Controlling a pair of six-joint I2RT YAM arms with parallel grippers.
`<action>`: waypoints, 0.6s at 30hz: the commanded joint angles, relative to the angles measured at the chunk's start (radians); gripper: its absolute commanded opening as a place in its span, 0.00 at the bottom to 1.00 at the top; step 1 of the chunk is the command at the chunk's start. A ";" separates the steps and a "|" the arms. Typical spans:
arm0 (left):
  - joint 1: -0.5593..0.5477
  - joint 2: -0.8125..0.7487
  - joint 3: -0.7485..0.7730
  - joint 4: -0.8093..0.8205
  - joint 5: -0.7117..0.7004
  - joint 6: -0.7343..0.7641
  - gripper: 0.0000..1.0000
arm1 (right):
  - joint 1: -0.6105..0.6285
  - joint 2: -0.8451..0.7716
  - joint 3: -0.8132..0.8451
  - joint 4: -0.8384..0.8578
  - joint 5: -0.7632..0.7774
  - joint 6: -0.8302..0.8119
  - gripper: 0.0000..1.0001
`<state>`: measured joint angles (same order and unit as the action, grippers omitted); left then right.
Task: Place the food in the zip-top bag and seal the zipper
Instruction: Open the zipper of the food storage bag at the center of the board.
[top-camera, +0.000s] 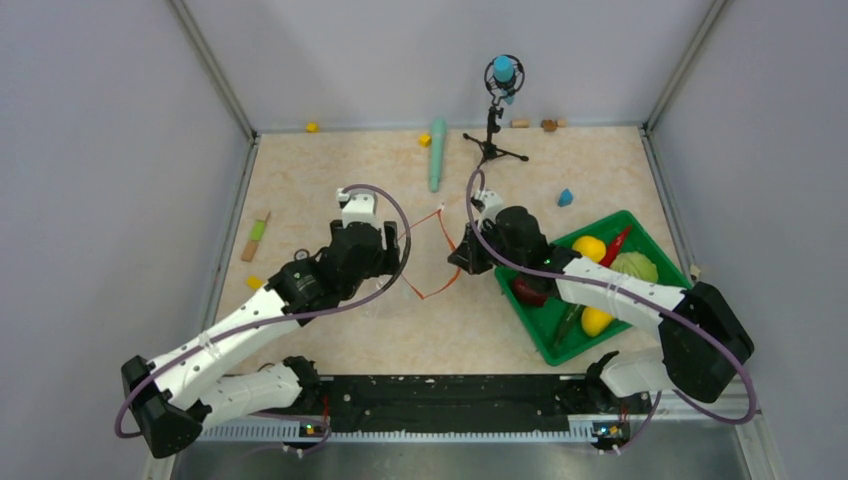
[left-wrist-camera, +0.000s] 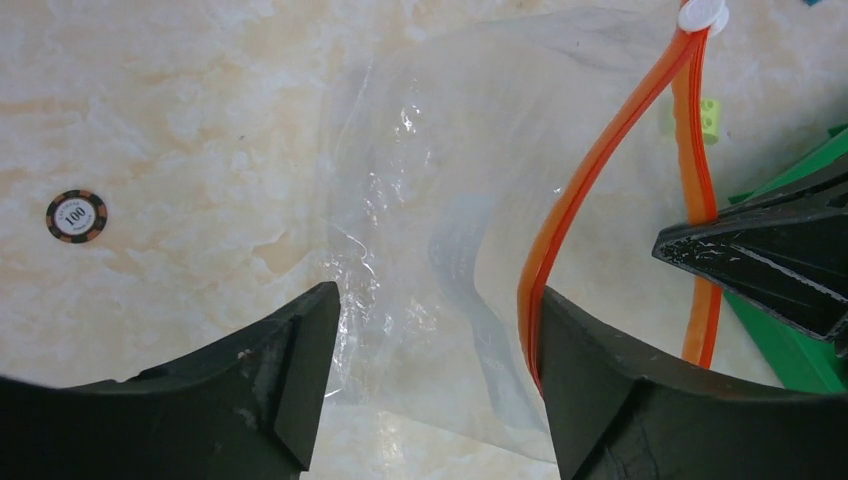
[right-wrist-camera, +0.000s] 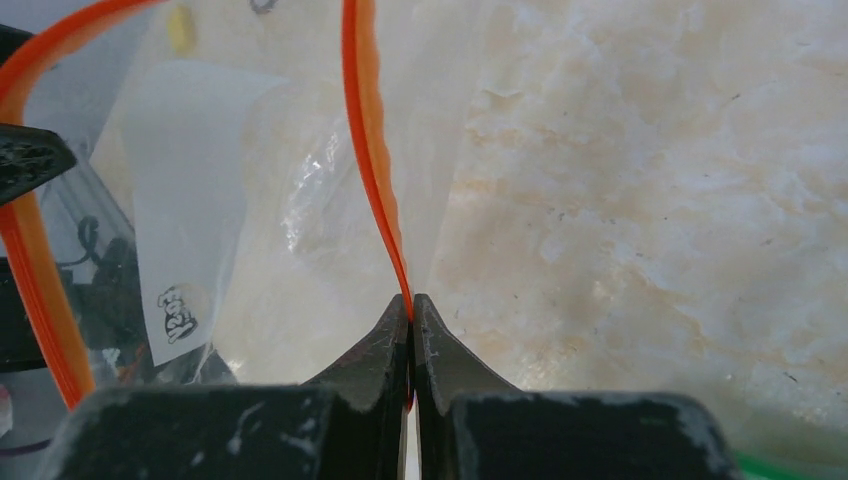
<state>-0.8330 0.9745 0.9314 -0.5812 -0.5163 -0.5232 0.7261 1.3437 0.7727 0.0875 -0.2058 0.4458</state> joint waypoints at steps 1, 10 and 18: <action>0.005 0.041 -0.020 0.089 0.031 0.003 0.77 | 0.015 -0.044 0.045 0.031 -0.073 -0.010 0.00; 0.004 0.093 -0.007 0.090 0.022 -0.014 0.52 | 0.016 -0.089 0.024 0.022 -0.062 -0.008 0.00; 0.005 0.027 0.033 -0.089 -0.238 -0.084 0.00 | -0.030 -0.070 0.025 -0.133 0.175 0.016 0.00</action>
<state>-0.8322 1.0595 0.9203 -0.5739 -0.5812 -0.5552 0.7254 1.2823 0.7734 0.0219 -0.1650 0.4500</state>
